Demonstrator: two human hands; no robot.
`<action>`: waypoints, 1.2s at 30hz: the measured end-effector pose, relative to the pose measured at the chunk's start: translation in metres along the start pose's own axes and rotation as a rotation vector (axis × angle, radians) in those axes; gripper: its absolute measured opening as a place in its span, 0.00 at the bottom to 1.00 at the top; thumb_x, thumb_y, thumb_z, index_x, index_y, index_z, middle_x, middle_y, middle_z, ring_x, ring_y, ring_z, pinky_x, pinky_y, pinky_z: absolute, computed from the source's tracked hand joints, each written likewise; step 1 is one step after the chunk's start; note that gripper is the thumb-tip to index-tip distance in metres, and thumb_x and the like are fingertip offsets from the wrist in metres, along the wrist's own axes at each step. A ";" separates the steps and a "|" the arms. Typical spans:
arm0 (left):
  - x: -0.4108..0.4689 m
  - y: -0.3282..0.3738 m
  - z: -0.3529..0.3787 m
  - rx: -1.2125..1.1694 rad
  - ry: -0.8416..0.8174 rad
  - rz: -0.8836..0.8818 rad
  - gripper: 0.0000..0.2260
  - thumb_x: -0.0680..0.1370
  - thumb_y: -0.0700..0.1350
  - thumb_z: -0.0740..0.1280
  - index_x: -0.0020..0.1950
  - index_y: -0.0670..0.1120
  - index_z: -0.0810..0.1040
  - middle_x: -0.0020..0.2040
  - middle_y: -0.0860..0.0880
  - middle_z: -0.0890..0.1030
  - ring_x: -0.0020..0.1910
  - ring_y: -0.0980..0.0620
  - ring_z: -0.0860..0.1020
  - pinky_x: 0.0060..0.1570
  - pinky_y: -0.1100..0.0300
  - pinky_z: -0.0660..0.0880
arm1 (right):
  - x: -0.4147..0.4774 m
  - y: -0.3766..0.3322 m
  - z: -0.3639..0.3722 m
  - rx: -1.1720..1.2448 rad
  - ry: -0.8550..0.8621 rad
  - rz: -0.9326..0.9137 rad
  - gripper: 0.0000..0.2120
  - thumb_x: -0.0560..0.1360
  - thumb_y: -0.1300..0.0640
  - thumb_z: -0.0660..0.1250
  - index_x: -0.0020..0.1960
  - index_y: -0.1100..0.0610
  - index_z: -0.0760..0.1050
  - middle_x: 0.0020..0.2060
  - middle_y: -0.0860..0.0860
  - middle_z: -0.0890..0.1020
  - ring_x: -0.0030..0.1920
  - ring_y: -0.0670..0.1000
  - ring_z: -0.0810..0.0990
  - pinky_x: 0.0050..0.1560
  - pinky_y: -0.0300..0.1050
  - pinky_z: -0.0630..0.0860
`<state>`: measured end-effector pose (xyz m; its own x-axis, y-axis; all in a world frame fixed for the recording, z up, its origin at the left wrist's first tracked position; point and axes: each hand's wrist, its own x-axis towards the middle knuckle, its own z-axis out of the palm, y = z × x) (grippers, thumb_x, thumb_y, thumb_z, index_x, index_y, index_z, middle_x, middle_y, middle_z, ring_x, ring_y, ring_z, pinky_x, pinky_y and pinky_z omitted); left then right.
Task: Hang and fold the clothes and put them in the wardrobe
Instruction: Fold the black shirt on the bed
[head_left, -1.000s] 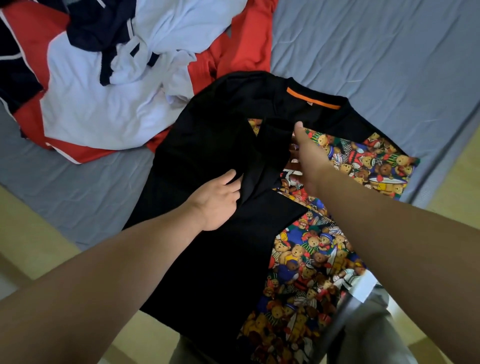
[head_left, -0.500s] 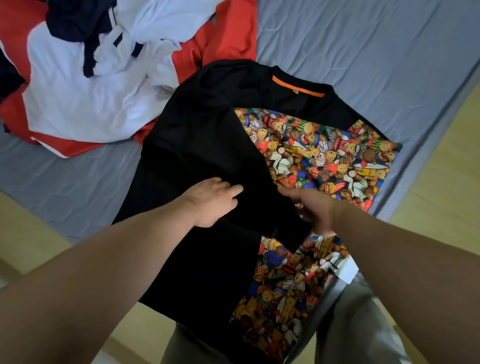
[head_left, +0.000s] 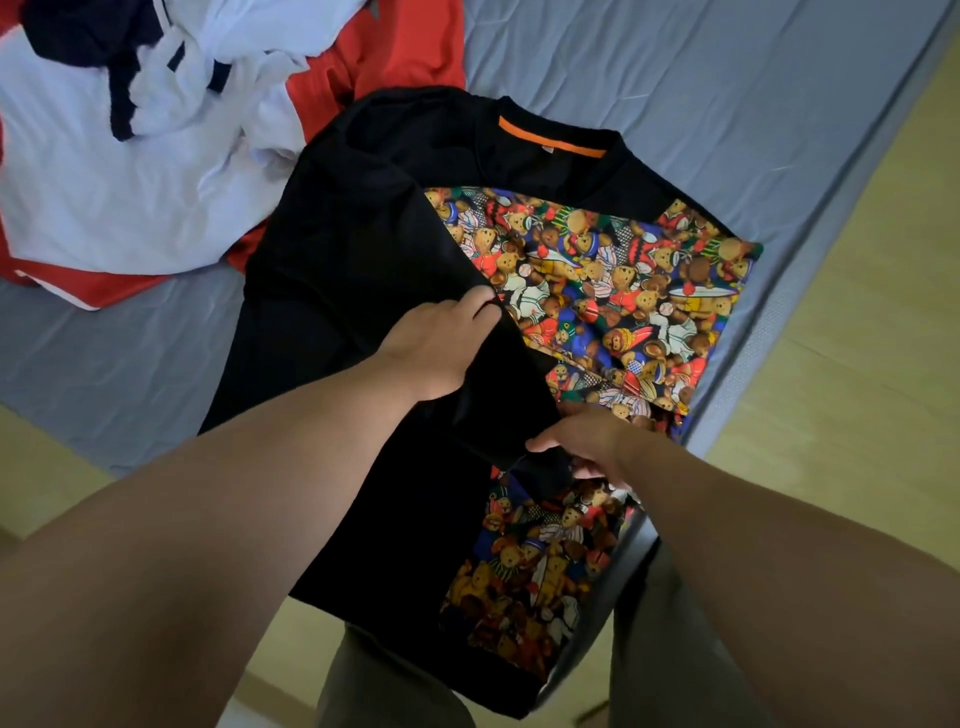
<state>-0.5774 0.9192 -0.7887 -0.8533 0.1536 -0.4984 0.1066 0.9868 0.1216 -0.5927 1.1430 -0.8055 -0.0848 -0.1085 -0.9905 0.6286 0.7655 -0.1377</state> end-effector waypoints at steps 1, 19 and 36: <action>0.005 0.005 -0.001 0.011 0.019 0.031 0.24 0.75 0.38 0.68 0.70 0.46 0.68 0.76 0.46 0.62 0.43 0.49 0.79 0.39 0.51 0.79 | 0.001 0.002 0.003 -0.010 -0.024 0.003 0.35 0.71 0.62 0.75 0.74 0.47 0.67 0.63 0.52 0.75 0.59 0.55 0.74 0.42 0.46 0.76; 0.033 0.073 0.014 -0.073 -0.320 0.070 0.09 0.76 0.47 0.64 0.53 0.47 0.69 0.57 0.46 0.76 0.49 0.43 0.76 0.40 0.54 0.69 | 0.003 0.048 0.021 0.935 -0.033 0.343 0.06 0.78 0.54 0.69 0.49 0.57 0.80 0.38 0.50 0.85 0.38 0.50 0.81 0.26 0.39 0.70; 0.053 0.068 0.002 0.013 -0.344 -0.054 0.16 0.78 0.42 0.65 0.66 0.46 0.72 0.63 0.46 0.72 0.52 0.42 0.77 0.40 0.51 0.72 | 0.014 0.045 0.014 0.653 0.170 0.115 0.14 0.76 0.57 0.72 0.60 0.61 0.78 0.57 0.61 0.82 0.48 0.56 0.82 0.49 0.53 0.82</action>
<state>-0.6142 0.9950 -0.8085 -0.6362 0.1075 -0.7640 0.0745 0.9942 0.0778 -0.5547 1.1675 -0.8254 -0.0762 0.0922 -0.9928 0.9737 0.2211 -0.0542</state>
